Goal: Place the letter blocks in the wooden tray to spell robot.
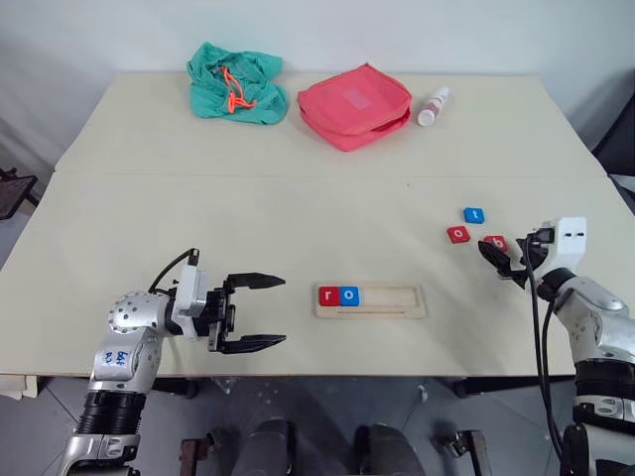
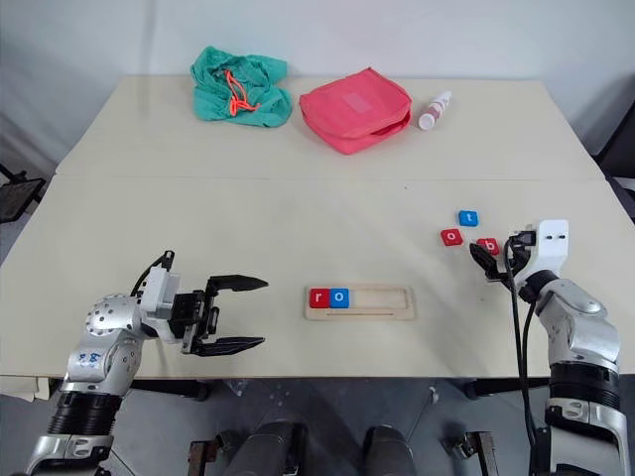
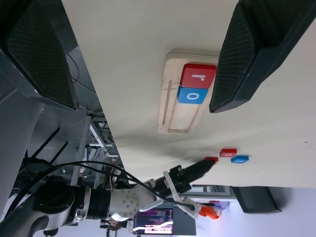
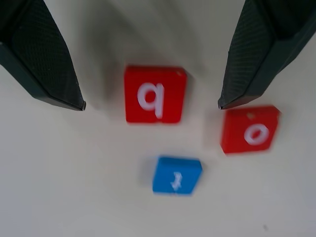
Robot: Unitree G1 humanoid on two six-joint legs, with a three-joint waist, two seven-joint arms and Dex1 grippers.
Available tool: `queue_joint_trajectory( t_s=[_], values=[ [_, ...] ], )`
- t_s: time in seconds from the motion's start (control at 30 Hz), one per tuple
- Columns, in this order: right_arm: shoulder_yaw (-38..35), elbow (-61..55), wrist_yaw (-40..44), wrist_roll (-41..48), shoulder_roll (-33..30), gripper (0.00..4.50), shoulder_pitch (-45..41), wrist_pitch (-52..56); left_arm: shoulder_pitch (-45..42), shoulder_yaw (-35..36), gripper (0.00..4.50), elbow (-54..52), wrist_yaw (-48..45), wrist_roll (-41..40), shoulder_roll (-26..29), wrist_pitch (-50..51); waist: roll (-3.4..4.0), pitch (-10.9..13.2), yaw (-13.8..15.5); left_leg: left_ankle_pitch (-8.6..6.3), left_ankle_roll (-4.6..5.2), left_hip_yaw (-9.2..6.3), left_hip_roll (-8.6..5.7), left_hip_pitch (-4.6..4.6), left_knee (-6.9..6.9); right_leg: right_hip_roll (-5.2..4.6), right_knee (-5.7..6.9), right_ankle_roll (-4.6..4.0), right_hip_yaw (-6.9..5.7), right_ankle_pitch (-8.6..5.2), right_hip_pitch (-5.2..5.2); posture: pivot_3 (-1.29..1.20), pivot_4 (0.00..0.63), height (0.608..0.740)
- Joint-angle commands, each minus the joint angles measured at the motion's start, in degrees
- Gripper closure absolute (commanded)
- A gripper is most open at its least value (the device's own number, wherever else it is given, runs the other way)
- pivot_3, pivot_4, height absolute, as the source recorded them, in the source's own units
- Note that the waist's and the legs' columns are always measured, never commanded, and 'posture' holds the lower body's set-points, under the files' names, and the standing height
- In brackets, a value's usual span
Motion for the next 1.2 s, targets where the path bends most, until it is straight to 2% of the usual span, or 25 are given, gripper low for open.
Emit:
queue_joint_trajectory(
  t_s=[0.03, 0.17, 0.2, 0.27, 0.5, 0.6, 0.7, 0.9, 1.0, 1.2],
  values=[
    [0.11, 1.90, 1.26, -0.98, -0.77, 0.00, -0.66, -2.01, 1.06, 1.28, 0.03, -3.47, 1.48, -1.54, 0.73, 0.07, 0.00, 0.00, -0.19, 0.00, 0.00, -0.01, 0.01, 0.00, 0.02, 0.01, 0.00, 0.00, -0.01, 0.00, 0.01, 0.00, 0.150, 0.740],
    [1.18, 3.57, 1.72, -2.04, -0.19, 0.00, -0.64, -3.34, 2.13, 1.20, 0.03, -4.55, 2.23, -1.72, 0.93, 0.13, 0.00, 0.00, -0.29, 0.00, 0.00, 0.00, 0.02, 0.01, 0.02, 0.01, 0.00, 0.00, 0.00, 0.00, 0.01, 0.00, 0.150, 0.740],
    [1.19, 3.99, 1.26, -2.18, 0.18, 0.18, -0.77, -3.37, 2.16, 1.09, 0.01, -4.69, 2.54, -1.69, 0.84, 0.08, 0.00, 0.00, -0.30, 0.00, 0.00, 0.00, 0.02, 0.01, 0.02, 0.02, 0.00, 0.00, 0.00, 0.00, 0.01, 0.00, 0.150, 0.740],
    [1.22, 4.41, 0.87, -2.19, 0.69, 0.62, -1.05, -2.73, 2.03, 0.82, 0.00, -4.73, 2.98, -1.61, 0.73, 0.03, -0.01, 0.00, -0.30, 0.00, 0.00, 0.00, 0.02, 0.02, 0.02, 0.02, 0.00, 0.00, 0.01, 0.00, 0.01, 0.00, 0.150, 0.740],
    [0.62, 0.69, -1.74, -2.99, 1.67, 3.03, -0.43, -4.37, 0.72, -0.19, 0.00, -3.23, 2.75, -1.23, 0.10, -0.88, -0.01, 0.00, -0.35, 0.00, -0.01, 0.01, 0.04, 0.02, 0.02, 0.03, 0.00, 0.00, 0.01, 0.00, 0.01, 0.00, 0.150, 0.740],
    [-0.22, -7.48, -4.02, -1.87, 2.71, 3.05, 2.25, -2.21, 0.16, -0.38, 0.00, -1.97, 1.68, -1.32, 0.12, -1.19, 0.00, 0.00, -0.30, 0.00, -0.01, -0.01, 0.03, 0.02, 0.01, 0.03, 0.00, 0.00, 0.01, 0.00, 0.00, 0.00, 0.150, 0.740],
    [-0.61, -25.75, -7.60, 0.65, 5.28, 3.05, 10.12, 4.14, -0.36, -0.70, 0.00, 0.14, -0.62, -1.26, 0.52, -1.85, 0.03, 0.00, -0.08, 0.00, -0.01, -0.08, 0.03, -0.02, -0.04, 0.02, 0.00, 0.00, -0.01, 0.00, -0.03, 0.00, 0.150, 0.740],
    [-1.57, -52.29, -18.01, 6.43, 12.36, 3.05, 23.18, 20.10, -3.02, -0.66, 0.00, 4.60, -3.57, -1.18, 0.79, -2.96, 0.06, -0.01, 0.19, 0.01, -0.01, -0.08, 0.01, -0.04, -0.05, 0.03, 0.02, 0.00, 0.04, 0.00, -0.06, 0.00, 0.150, 0.740],
    [-0.61, -58.89, -21.50, 6.63, 15.23, 3.05, 27.14, 23.46, -4.55, -0.83, 0.00, 6.68, -4.85, -0.96, 0.75, -3.44, 0.06, -0.01, 0.35, 0.01, -0.02, -0.07, -0.01, -0.03, -0.04, 0.03, 0.03, 0.00, 0.08, 0.00, -0.06, 0.00, 0.150, 0.740],
    [0.94, -64.38, -25.09, 6.92, 18.94, 3.05, 31.18, 26.76, -7.42, -1.32, 0.00, 10.09, -6.57, -0.33, 0.51, -4.34, 0.07, -0.01, 0.14, 0.01, -0.02, -0.03, -0.01, 0.00, -0.07, 0.07, 0.04, 0.00, 0.14, 0.00, -0.09, 0.00, 0.150, 0.740]
  ],
)
